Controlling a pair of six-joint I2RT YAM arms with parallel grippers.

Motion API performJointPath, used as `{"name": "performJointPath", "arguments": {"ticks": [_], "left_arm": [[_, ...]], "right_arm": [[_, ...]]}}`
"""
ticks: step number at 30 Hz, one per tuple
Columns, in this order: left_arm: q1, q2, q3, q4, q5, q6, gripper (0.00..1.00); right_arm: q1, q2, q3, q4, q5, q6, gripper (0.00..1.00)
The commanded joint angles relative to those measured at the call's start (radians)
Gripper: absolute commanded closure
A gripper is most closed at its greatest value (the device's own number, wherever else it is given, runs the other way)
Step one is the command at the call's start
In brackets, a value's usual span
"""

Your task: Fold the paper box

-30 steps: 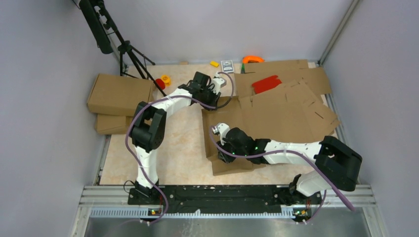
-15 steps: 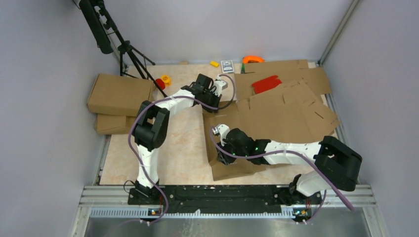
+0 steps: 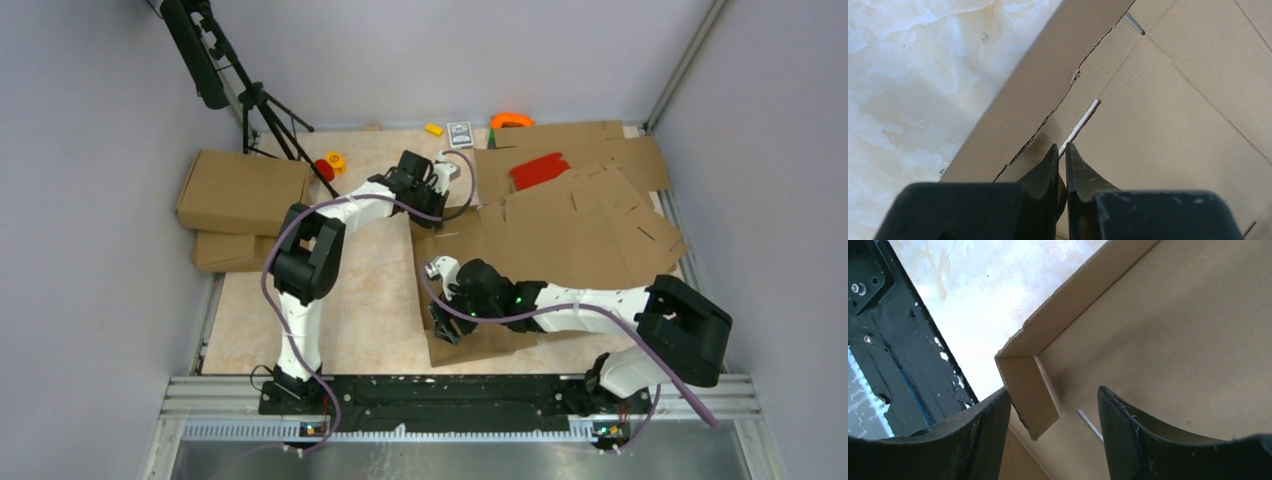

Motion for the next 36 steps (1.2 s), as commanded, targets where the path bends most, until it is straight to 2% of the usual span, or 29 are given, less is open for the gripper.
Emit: {"name": "performJointPath", "arguments": {"ticks": [1,3,8,16,22,27,31,33,36], "left_arm": [[-0.007,0.021,0.021,0.017,0.005,-0.014,0.91],[-0.008,0.026,0.024,0.017,0.009,-0.016,0.91],[-0.010,0.034,0.042,0.002,0.014,-0.020,0.90],[-0.009,0.015,0.085,-0.039,0.027,-0.021,0.86],[-0.004,-0.031,0.178,-0.071,0.048,-0.032,0.63],[-0.002,-0.088,0.237,-0.103,0.032,-0.067,0.54],[-0.002,-0.185,0.152,-0.091,-0.050,-0.141,0.49],[0.003,-0.241,0.068,-0.059,-0.148,-0.219,0.47],[0.014,-0.327,-0.079,-0.006,-0.219,-0.325,0.44]], "right_arm": [[-0.003,0.017,0.090,-0.045,-0.050,-0.077,0.39],[-0.002,0.025,0.105,-0.052,-0.066,-0.089,0.47],[-0.001,0.040,0.103,-0.046,-0.077,-0.096,0.74],[-0.002,0.041,0.081,-0.032,-0.060,-0.095,0.98],[-0.002,0.045,0.066,-0.029,-0.056,-0.093,0.99],[-0.002,0.039,0.065,-0.032,-0.046,-0.093,0.99],[-0.002,0.033,0.065,-0.031,-0.041,-0.094,0.99],[-0.002,0.034,0.063,-0.030,-0.039,-0.095,0.99],[-0.002,0.032,0.060,-0.030,-0.037,-0.097,0.98]]}}
